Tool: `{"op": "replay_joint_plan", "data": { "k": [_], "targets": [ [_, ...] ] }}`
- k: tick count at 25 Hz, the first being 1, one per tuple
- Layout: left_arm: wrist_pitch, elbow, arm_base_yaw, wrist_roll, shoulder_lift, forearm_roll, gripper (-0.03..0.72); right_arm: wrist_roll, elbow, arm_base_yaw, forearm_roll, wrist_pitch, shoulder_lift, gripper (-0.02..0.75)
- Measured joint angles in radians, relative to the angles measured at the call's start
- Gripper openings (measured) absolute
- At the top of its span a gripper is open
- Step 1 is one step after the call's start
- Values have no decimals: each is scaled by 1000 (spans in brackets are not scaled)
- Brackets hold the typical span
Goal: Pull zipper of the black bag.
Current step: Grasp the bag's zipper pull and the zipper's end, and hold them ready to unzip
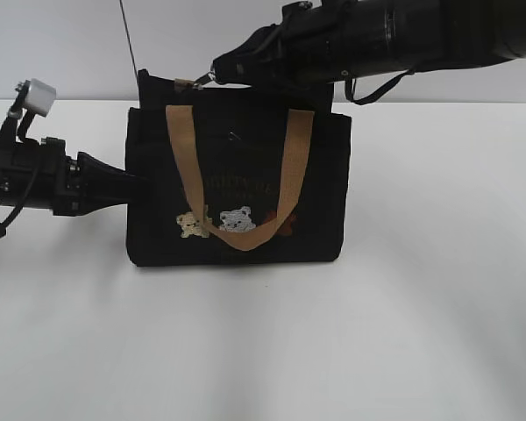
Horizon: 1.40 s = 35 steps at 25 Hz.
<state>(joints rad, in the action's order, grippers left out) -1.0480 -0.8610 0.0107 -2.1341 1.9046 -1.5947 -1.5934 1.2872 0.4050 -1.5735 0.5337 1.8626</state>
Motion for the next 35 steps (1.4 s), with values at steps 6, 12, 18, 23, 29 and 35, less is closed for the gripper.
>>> {"op": "replay_joint_plan", "data": {
  "k": [6, 12, 18, 23, 29, 35],
  "targets": [
    [-1, 0, 0, 0, 0, 0, 45, 76, 0, 0, -2, -48, 0, -15],
    [-3, 0, 0, 0, 0, -2, 45, 116, 0, 0, -3, -74, 0, -15],
    [-2, 0, 0, 0, 0, -2, 45, 128, 0, 0, 27, -81, 0, -15],
    [2, 0, -1, 0, 0, 3, 45, 130, 0, 0, 89, -88, -1, -15],
    [8, 0, -1, 0, 0, 5, 45, 130, 0, 0, 196, -106, -20, -15],
    [10, 0, -2, 0, 0, 6, 43, 143, 0, -20, 264, -97, -50, -15]
  ]
}}
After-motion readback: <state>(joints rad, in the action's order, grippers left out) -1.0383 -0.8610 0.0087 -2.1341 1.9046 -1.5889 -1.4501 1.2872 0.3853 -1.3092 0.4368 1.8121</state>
